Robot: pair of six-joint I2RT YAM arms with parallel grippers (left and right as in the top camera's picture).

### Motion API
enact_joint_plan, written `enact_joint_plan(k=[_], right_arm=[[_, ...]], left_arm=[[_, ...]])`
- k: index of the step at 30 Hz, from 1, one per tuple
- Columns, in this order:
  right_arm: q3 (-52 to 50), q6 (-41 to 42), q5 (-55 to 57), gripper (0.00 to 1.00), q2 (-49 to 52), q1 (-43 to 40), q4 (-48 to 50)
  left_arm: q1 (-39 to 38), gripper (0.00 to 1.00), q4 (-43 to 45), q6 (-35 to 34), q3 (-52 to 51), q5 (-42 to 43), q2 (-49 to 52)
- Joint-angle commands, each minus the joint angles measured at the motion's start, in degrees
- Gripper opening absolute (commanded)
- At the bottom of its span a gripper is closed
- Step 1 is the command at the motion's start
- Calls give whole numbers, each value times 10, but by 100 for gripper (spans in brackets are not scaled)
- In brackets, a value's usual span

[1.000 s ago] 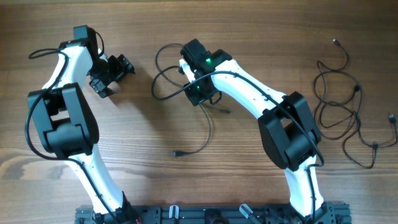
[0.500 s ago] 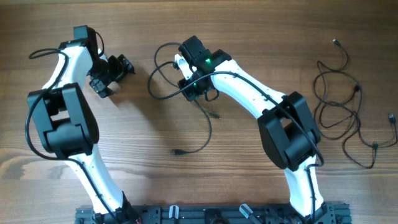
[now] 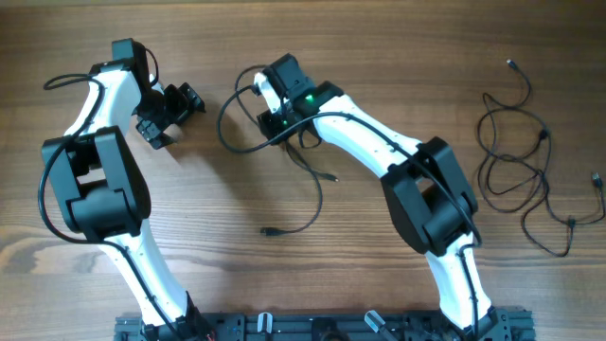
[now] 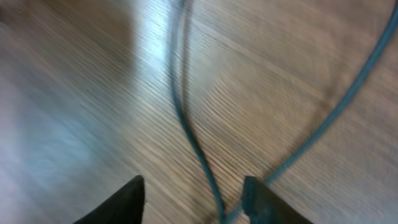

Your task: Untangle cables

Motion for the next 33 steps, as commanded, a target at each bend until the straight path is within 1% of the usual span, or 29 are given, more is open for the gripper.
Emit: enact_joint_plan(k=[1,3,6,7,9,11,16,18,21,22,23,24,26,33], right_arm=[[5,55,98,78,27,-1,4],[5,54,132,82,32,-2,36],[3,54,148,83,33,-9,88],[2,54,146,82,33,-13,101],[2,56,146,76,33,-18,113],[2,57,141,72,37,-19,119],[2,55,108,74,67,-19,174],[2,55,107,71,81,-19,183],[2,55,107,69,103,-19,190],[2,55,107,65,109,-19,191],[2,55,107,52,111,-19,190],[2,55,107,22,112,-19,187],[3,55,106,4,104,-19,187],[3,55,34,4,20,-27,189]], left_arm=[[-2,100,2,-1,-5,6,-7],[-2,100,2,-1,-5,6,-7],[-3,100,2,-1,-5,6,-7],[-3,100,2,-1,-5,6,-7],[-3,100,2,-1,-5,6,-7],[-3,100,2,-1,-5,6,-7],[-3,100,2,-1,-5,6,-7],[-3,100,2,-1,-5,6,-7],[-3,100,2,-1,-5,6,-7],[-3,100,2,-1,-5,6,-7],[-3,100,2,-1,-5,6,-7],[-3,100,3,-1,-5,6,-7],[-3,100,4,-1,-5,6,-7],[-3,100,4,-1,-5,6,-7]])
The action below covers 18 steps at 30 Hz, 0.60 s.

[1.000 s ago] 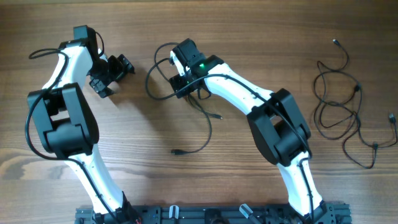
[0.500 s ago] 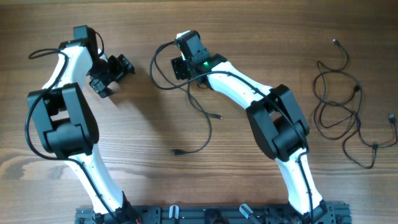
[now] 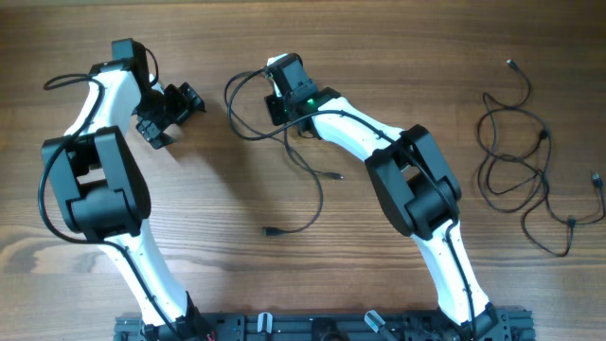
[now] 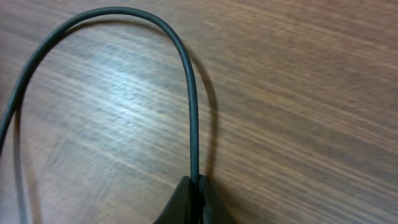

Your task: Untangle cables

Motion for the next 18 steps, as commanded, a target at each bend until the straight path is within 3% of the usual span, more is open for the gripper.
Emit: enact_joint_plan(k=[1,3,6,10,12,16,18], right_arm=[[0,3,-65,4,-61,-5,-7],[0,5,-74,4,-74,-5,-17],[0,11,-74,4,-76,-6,-30],[-1,100,-82,4,-76,-21,-59],[-1,121,-128,4,-76,-34,-59],[-1,163,-252,4,-76,-65,-60],[-1,174,-288,4,-76,-73,-62]], left_arm=[[-3,100,3,-1,-5,6,-7],[-3,100,3,8,-5,31,-7],[-3,97,12,80,-5,126,-7],[-3,91,17,148,-5,247,-7],[-6,80,17,147,-5,249,-7],[-20,36,21,104,-5,207,2],[-29,25,23,83,-5,185,10]])
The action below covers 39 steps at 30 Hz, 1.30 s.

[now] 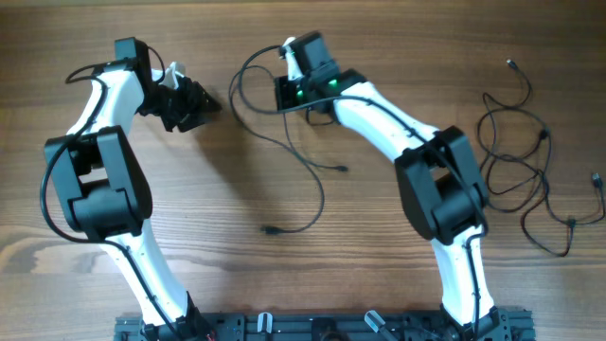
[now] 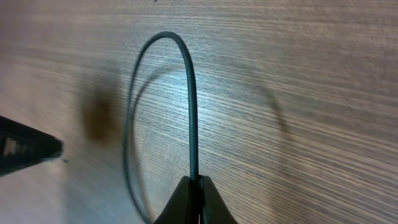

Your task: Untangle cables

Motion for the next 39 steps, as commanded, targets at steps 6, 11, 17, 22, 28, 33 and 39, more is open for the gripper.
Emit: enact_joint_plan(k=[6,11,17,22,28,33,39], right_arm=[[-2,43,-121,4,-8,-18,-35],[-3,41,-130,4,-8,-1,-36],[-3,42,-119,4,-8,22,-27],[-3,42,-118,4,-8,29,-26],[-3,43,-104,4,-7,43,-14],[-3,43,-62,10,-7,64,-13],[-3,43,3,10,-1,90,-14]], left_arm=[[-46,25,19,-32,-4,-19,14],[-70,27,26,-57,-4,-58,21],[-74,23,32,-79,-4,-89,41],[-62,22,37,-82,-4,-89,54],[-57,21,36,-90,-4,-89,56],[-57,20,35,-90,-4,-88,56],[-55,19,34,-90,-4,-85,56]])
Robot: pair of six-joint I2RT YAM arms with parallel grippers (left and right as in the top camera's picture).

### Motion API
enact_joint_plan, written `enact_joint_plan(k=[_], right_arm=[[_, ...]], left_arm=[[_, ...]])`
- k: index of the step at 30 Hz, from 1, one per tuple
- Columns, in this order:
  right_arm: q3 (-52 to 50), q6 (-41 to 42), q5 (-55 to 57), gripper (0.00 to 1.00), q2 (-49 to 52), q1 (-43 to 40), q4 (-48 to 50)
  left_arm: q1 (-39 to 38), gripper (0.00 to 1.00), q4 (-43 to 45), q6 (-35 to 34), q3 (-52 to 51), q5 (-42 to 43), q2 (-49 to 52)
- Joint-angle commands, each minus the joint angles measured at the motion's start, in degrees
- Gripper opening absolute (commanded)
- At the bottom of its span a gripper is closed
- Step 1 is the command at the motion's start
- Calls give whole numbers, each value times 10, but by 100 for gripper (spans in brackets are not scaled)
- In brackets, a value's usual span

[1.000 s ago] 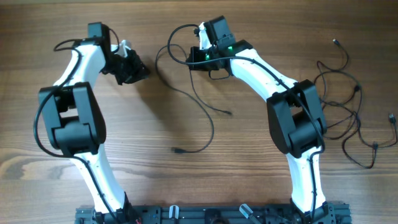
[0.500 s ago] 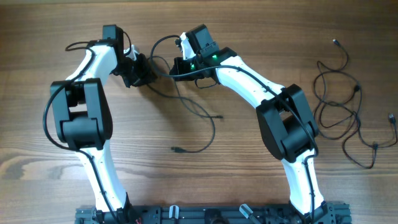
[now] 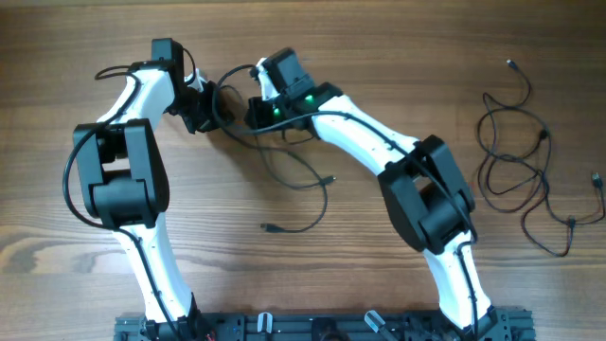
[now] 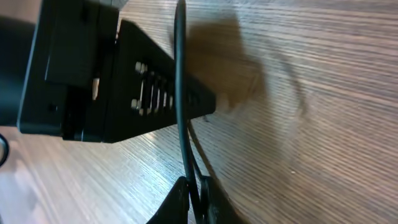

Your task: Untangle cables

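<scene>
A thin black cable point(image 3: 324, 201) lies loose across the middle of the table, its plug end point(image 3: 268, 228) toward the front. My right gripper point(image 4: 194, 190) is shut on an upper strand of this cable point(image 4: 180, 93), which runs straight up from the pinch. In the overhead view the right gripper point(image 3: 254, 112) sits at the back centre. My left gripper point(image 3: 210, 106) is close on its left, almost touching. Its black finger point(image 4: 161, 99) shows as a wedge just behind the held strand. I cannot make out whether the left jaws are open or closed.
A second bundle of black cables point(image 3: 519, 161) lies tangled at the far right, with loose ends near the right edge point(image 3: 597, 180). The wooden table point(image 3: 189, 246) carries both arm bases along its front edge.
My left gripper has moved right and my right gripper has moved left and slightly forward with the cable. The two now stand side by side, and the left finger fills the right wrist view.
My right gripper was open over the cable at the back centre. Then it was shut on a strand. Then it held a raised loop further right while the left gripper had turned toward it. Now both grippers meet at the held strand.
</scene>
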Motion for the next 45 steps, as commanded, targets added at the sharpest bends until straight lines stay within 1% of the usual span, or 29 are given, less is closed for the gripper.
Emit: enact_joint_plan(k=[1,2,3,5,9,13,18,22,28,31,36,40,42,44,45], right_arm=[[-3,1,69,14,4,20,2],[-3,1,75,17,7,22,1],[-3,0,76,22,9,23,0],[-3,-8,76,36,14,23,-1],[-3,-70,76,47,19,26,-23],[-20,-107,76,49,20,29,-28],[-44,-153,82,49,20,41,-17],[-62,-198,120,49,20,58,10],[-84,-227,170,50,20,73,49],[-99,-227,194,53,20,73,66],[-118,-228,197,53,21,73,80],[-123,-271,195,52,21,73,79],[-129,-306,195,51,23,73,77],[-135,-327,195,44,23,73,78],[-137,-330,195,39,23,73,80]], left_arm=[[5,19,-2,-6,-4,-16,20],[5,19,-2,-6,-4,-16,20],[5,19,-2,-5,-4,-16,20],[5,19,-2,-5,-4,-16,20],[5,19,-2,-5,-4,-16,20],[5,19,-3,-5,-4,-16,20],[5,19,-4,-5,-4,-16,20],[5,19,-4,-5,-4,-16,20],[5,20,-4,-5,-4,-16,20],[5,20,-4,-5,-4,-16,20],[5,18,-4,-5,-4,-16,20],[5,17,-5,-5,-4,-16,20],[5,17,-5,-5,-4,-16,20],[5,17,-7,-5,-4,-16,20],[5,17,-7,-5,-4,-15,20]])
